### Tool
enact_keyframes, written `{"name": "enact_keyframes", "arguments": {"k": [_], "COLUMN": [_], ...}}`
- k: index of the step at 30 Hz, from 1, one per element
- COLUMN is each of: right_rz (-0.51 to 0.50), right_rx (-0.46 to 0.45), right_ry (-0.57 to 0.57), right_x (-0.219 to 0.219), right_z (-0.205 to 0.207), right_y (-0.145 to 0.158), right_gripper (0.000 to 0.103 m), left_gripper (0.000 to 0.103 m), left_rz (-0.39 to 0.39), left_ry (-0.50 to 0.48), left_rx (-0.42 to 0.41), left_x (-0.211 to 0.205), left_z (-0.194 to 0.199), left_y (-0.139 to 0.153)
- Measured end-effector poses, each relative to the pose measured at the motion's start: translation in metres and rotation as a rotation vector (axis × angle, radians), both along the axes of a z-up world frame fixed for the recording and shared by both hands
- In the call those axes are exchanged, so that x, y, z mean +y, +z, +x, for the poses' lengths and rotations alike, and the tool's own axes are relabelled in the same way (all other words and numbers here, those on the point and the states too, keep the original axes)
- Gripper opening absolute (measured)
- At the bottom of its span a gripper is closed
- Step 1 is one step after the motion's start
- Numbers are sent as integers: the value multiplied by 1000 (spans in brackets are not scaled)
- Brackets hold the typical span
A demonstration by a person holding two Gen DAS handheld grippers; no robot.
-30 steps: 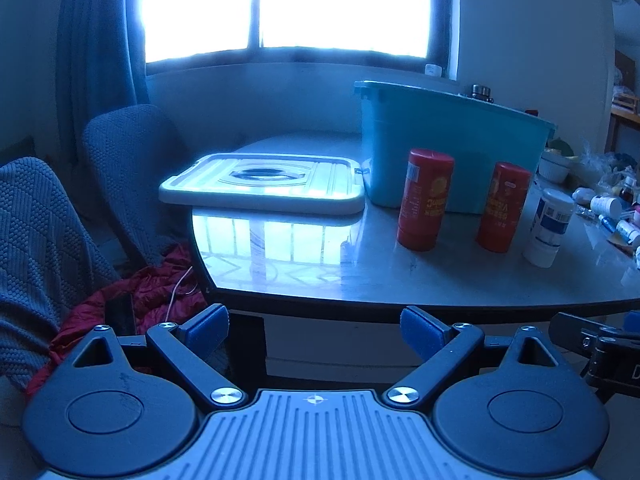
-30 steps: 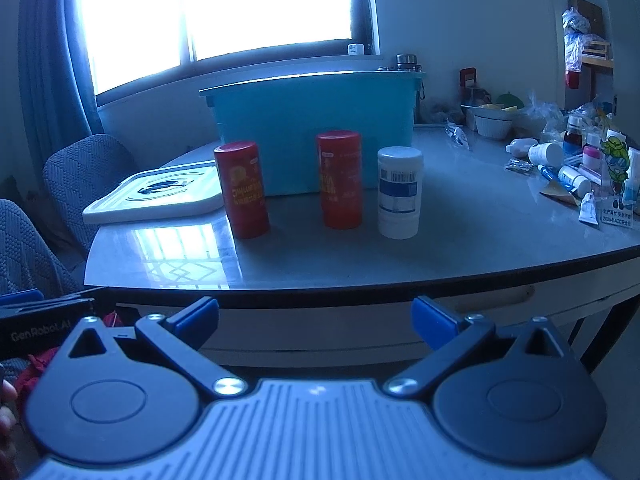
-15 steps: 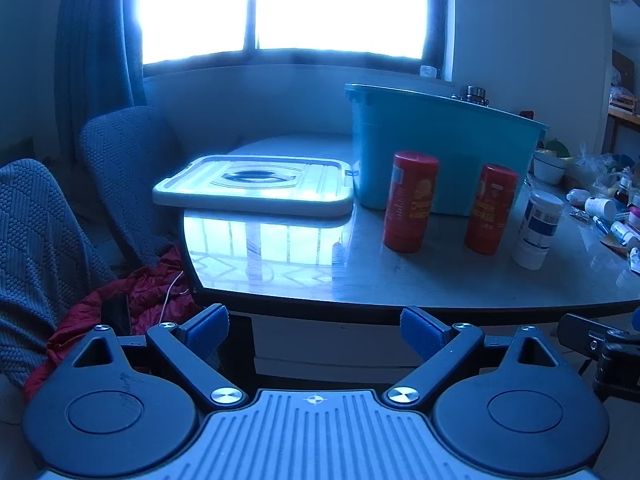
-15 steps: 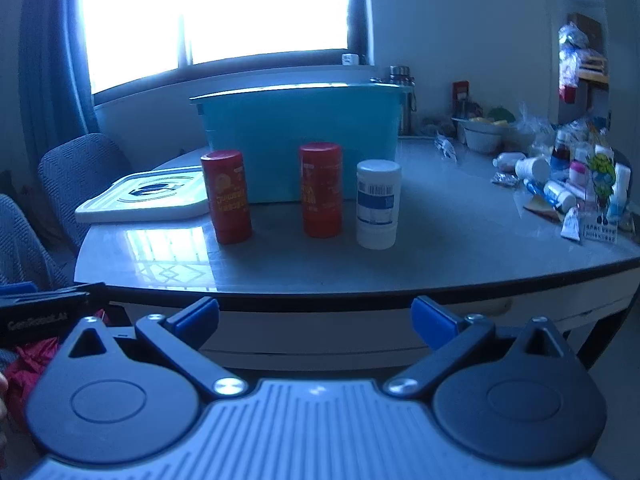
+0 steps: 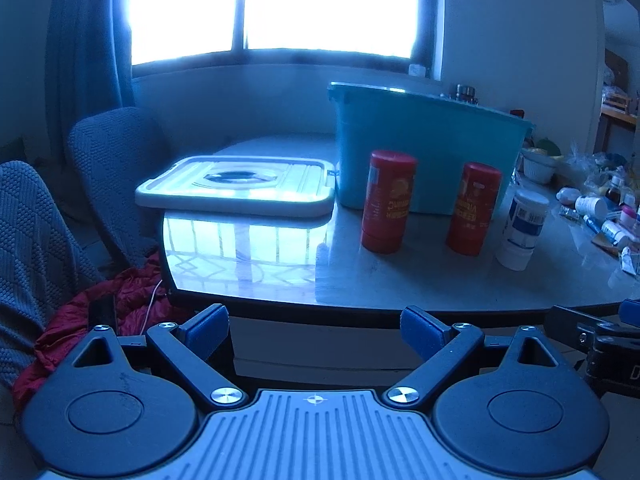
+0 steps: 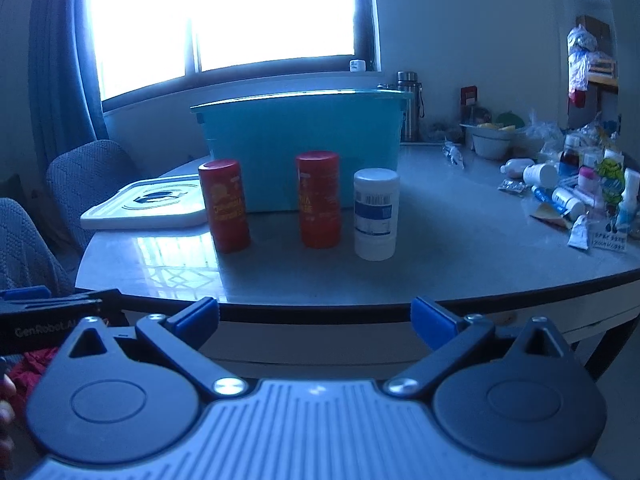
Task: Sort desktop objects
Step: 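Move the left tool toward a red can while the right tool approaches the white bottle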
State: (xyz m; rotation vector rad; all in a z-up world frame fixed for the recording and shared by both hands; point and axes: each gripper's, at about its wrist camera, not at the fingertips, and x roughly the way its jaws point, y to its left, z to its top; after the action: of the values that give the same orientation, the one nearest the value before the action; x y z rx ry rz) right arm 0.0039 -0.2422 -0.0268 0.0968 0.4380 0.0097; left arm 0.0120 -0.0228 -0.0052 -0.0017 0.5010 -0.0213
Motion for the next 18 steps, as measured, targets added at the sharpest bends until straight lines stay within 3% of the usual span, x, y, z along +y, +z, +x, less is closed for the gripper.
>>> {"name": "enact_keyframes", "arguments": {"k": [18], "right_rz": [-22], "right_rx": [-5], "right_ry": [-45], "right_x": [-13], "right_z": [26], "right_y": [-9], "right_gripper": [103], "left_gripper": [94], "left_rz": [4], "left_ry": [-20], "left_rx": [-12], "left_x": [-20], "left_z": [41], "left_y": [-11]}}
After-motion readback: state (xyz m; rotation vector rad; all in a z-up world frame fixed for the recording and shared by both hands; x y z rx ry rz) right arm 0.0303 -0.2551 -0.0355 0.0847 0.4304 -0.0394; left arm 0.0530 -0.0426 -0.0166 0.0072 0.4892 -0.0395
